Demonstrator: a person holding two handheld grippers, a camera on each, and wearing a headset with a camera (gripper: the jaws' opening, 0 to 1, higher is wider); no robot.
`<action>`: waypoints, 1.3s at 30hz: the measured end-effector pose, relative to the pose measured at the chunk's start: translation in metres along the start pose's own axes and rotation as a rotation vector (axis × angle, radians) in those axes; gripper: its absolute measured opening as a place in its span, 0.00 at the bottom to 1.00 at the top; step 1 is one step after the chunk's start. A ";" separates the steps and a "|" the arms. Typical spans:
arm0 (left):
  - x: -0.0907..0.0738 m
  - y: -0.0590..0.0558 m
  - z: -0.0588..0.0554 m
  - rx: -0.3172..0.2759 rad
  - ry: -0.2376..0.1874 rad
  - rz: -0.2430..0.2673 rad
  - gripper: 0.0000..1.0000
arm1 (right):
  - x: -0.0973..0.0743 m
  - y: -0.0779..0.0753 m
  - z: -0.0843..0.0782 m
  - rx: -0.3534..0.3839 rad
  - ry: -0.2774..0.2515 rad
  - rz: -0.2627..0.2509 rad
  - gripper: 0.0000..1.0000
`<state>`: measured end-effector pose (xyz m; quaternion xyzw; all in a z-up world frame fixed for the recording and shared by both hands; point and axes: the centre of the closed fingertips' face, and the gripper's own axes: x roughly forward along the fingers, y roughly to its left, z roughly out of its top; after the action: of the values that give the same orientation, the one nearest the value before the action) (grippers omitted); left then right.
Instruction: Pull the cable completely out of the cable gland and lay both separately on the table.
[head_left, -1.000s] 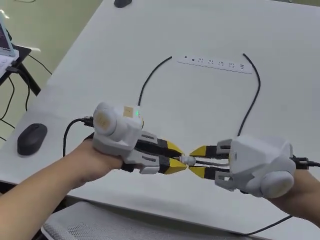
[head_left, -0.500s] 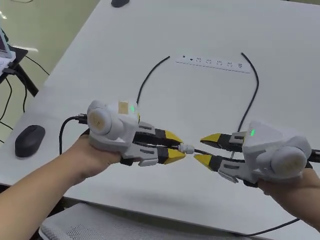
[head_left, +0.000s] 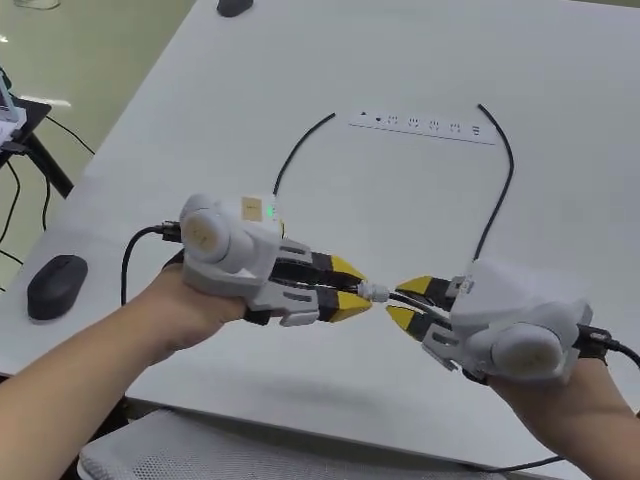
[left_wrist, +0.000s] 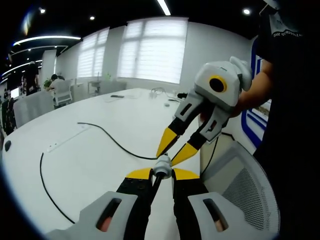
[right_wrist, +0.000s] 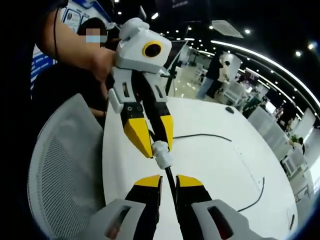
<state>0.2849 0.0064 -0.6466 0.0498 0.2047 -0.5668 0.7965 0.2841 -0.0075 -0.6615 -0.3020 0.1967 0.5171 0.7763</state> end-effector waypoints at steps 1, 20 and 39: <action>0.000 0.000 0.000 0.000 0.003 -0.001 0.15 | 0.000 -0.001 0.000 0.003 -0.001 -0.002 0.05; 0.005 -0.004 0.000 -0.014 0.010 -0.010 0.15 | 0.000 -0.001 0.000 -0.013 -0.027 -0.042 0.00; 0.006 0.000 0.004 -0.023 -0.006 0.009 0.15 | -0.008 -0.015 -0.014 0.138 -0.061 -0.058 0.00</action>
<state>0.2875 0.0000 -0.6451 0.0397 0.2086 -0.5609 0.8002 0.2947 -0.0268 -0.6634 -0.2375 0.1996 0.4885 0.8156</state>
